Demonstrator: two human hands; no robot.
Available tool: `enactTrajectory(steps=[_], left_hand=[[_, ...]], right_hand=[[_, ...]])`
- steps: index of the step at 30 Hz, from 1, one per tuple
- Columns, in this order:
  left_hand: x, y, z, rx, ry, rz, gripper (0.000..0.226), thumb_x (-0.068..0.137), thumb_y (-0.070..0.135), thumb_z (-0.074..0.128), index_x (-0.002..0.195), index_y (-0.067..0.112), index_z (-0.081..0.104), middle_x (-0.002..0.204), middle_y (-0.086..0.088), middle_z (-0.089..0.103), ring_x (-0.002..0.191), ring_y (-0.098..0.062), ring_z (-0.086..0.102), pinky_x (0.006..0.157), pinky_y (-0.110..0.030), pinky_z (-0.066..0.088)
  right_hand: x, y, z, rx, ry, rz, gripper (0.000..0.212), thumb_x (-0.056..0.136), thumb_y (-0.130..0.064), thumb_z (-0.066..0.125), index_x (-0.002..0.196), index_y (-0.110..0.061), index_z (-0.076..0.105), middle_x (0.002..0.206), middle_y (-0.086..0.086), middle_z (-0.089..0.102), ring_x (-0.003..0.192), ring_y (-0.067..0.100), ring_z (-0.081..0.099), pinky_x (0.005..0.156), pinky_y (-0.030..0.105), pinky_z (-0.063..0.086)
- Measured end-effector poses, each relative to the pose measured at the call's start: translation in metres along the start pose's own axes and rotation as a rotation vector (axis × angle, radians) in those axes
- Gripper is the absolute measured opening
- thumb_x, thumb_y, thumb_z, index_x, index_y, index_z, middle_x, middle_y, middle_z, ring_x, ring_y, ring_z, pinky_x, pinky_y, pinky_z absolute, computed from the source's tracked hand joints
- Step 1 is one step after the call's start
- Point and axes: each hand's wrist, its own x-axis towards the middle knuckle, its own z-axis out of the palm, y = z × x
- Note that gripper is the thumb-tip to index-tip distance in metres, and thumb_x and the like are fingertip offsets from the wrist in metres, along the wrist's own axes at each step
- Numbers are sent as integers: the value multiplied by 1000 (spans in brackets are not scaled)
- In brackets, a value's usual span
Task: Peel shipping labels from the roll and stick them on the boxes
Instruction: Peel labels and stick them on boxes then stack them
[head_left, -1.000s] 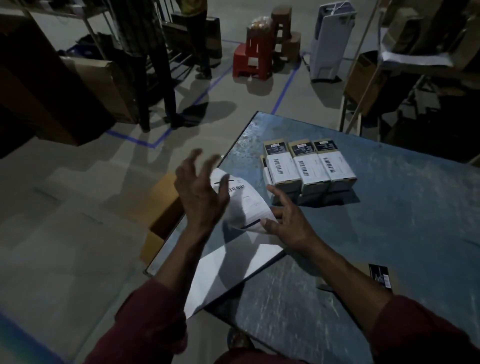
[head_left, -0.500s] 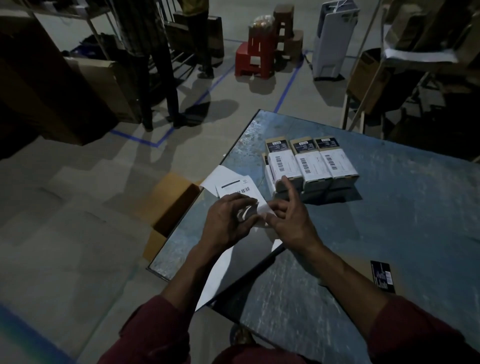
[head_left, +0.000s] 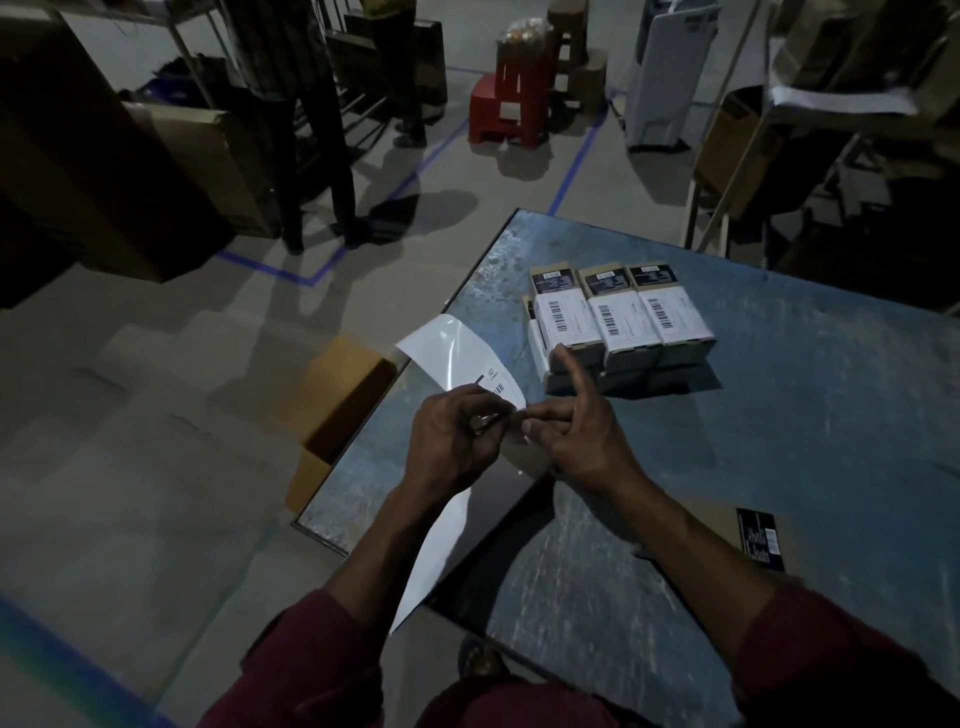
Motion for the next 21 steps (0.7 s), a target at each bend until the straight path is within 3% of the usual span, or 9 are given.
enactTrajectory(steps=[4,11,17,19,21], left_hand=[[-1,2,0,7,-2,-12,6,82,22,85,88,21,83,87,8,78,75,-9,74,70,-34,62],[2,7,-3,-92,-15,-121,10,80,25,91,85,24,82,82,9,78,75,-7,73,71,-35,61],[7,11,-5,-119,-69,-114,8,84,26,89,86,21,82,84,9,78,78,-7,73,76,-34,61],[10,14,-9,-171,-83,-214,10,81,26,91,82,21,82,81,9,78,76,-9,74,78,-35,62],[18,11,-15,-249,-171,-346,14,77,29,94,78,20,83,76,5,79,75,-22,76,76,-37,60]], right_hand=[[-2,0,-2,-6,0,-45,108,84,5,79,164,-35,18,97,-1,80,95,11,76,93,35,60],[0,2,-4,-58,9,-96,105,83,7,76,164,-32,22,96,-3,79,96,8,75,92,27,59],[1,1,-7,-110,1,-133,105,84,6,78,164,-33,23,89,-18,77,97,-1,73,91,17,56],[1,0,-6,-119,11,-129,103,84,8,77,163,-33,24,88,-18,76,98,-2,73,93,20,57],[3,0,-4,-134,9,-134,102,84,3,80,162,-34,25,91,-15,77,101,0,73,99,34,59]])
